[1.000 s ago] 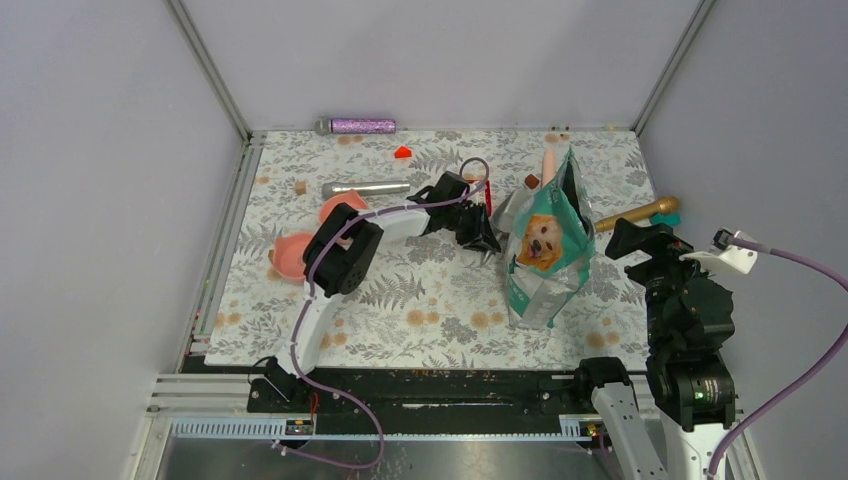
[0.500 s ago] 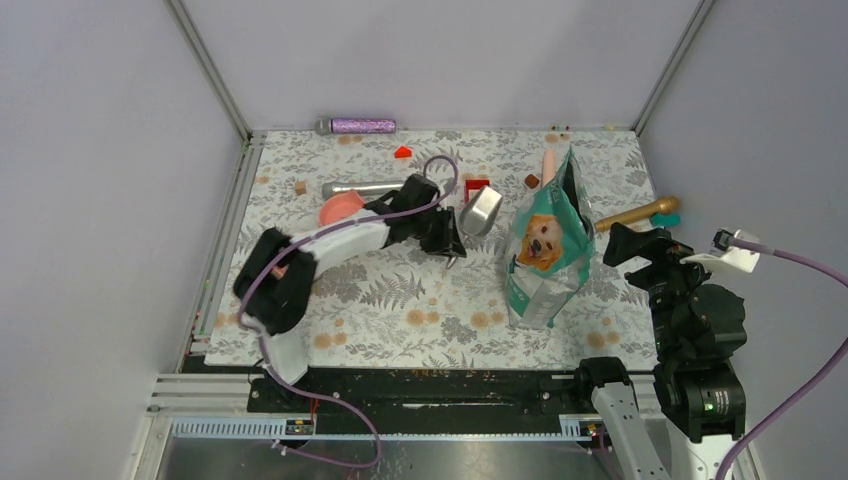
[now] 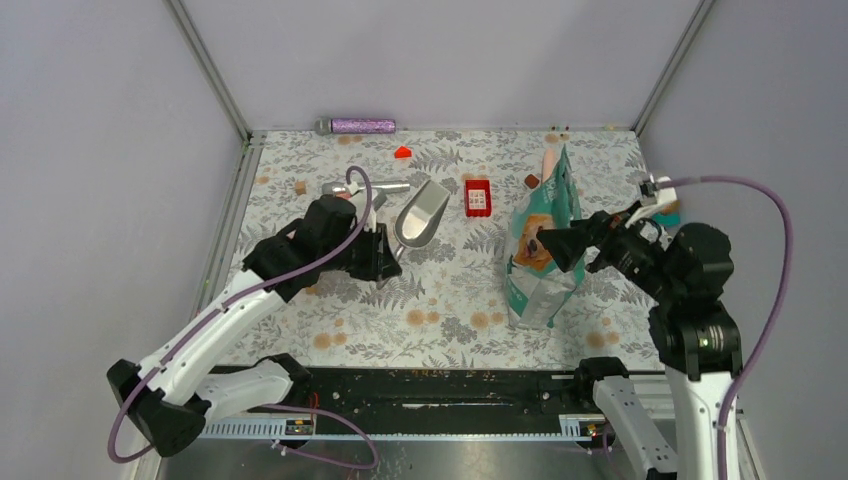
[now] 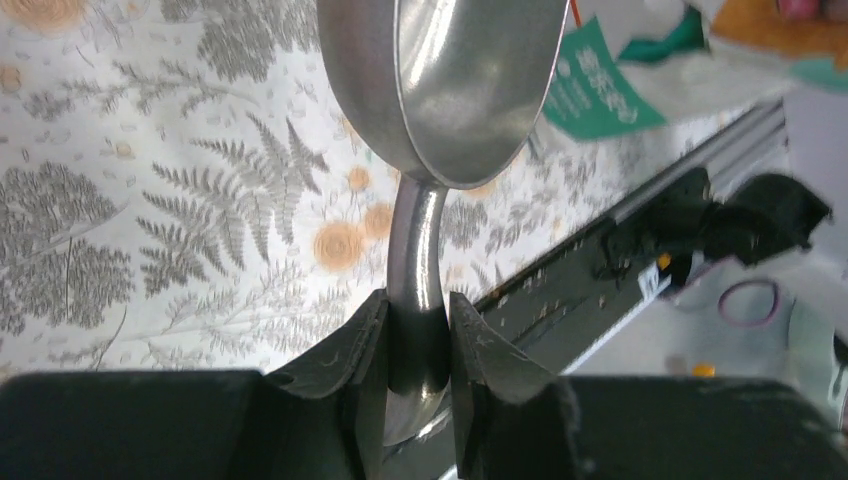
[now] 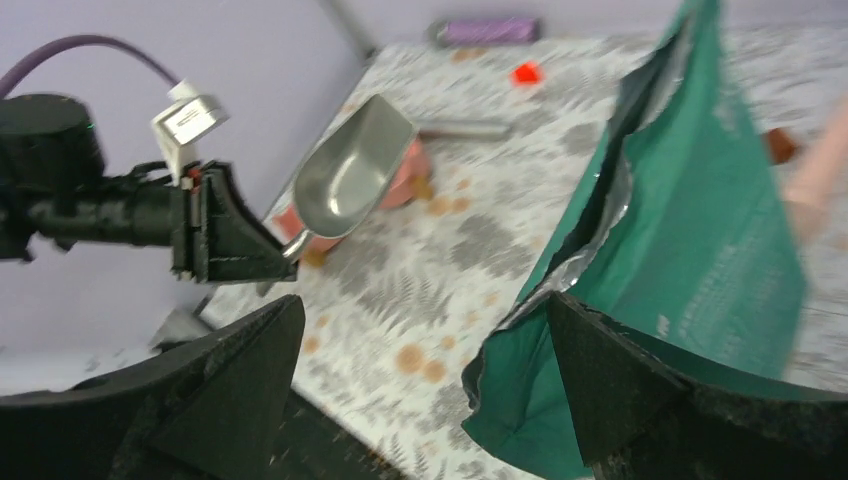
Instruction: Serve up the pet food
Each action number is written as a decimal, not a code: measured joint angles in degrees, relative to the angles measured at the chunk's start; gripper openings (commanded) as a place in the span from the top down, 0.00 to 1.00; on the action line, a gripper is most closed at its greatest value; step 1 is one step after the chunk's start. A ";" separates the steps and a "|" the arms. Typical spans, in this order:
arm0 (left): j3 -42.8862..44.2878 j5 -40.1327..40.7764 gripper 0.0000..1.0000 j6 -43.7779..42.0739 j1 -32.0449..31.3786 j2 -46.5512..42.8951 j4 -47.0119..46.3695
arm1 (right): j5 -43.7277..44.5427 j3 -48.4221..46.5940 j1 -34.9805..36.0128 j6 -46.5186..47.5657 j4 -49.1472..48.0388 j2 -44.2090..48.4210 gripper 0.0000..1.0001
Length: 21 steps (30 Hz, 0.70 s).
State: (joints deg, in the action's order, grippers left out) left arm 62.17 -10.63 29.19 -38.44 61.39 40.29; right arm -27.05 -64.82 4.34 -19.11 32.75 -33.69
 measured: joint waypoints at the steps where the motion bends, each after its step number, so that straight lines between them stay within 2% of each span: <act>1: 0.00 -0.98 1.00 -1.27 0.04 -1.31 2.27 | -3.48 -0.57 0.00 -0.26 -0.20 -1.90 0.01; 3: -0.07 -4.61 1.00 -3.96 0.02 -3.48 6.08 | -8.22 -1.75 1.03 -0.50 0.07 -5.16 0.00; 5: -0.94 -9.07 1.00 -5.90 -0.07 -5.62 7.74 | -9.14 -3.21 5.03 0.42 1.44 -7.61 0.01; 9: -2.95 -16.74 1.00 -8.90 -0.35 -9.53 10.27 | -6.27 -7.67 17.62 3.87 6.36 -12.39 0.01; 11: -3.45 -19.50 1.00 -10.01 -0.55 -11.37 10.82 | -4.46 -9.57 20.85 4.72 8.33 -14.27 0.01; 16: -3.48 -23.23 1.00 -11.02 -0.57 -12.96 11.10 | 3.56 -11.45 22.23 4.90 12.09 -15.54 0.00; 21: -3.48 -24.79 1.00 -9.97 -0.59 -8.76 8.39 | 12.59 -13.29 22.29 4.33 14.75 -14.99 0.01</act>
State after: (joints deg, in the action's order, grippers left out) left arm 58.70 -35.42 19.22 -39.03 52.62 48.69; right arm -14.46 -78.11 26.63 -14.79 47.51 -48.69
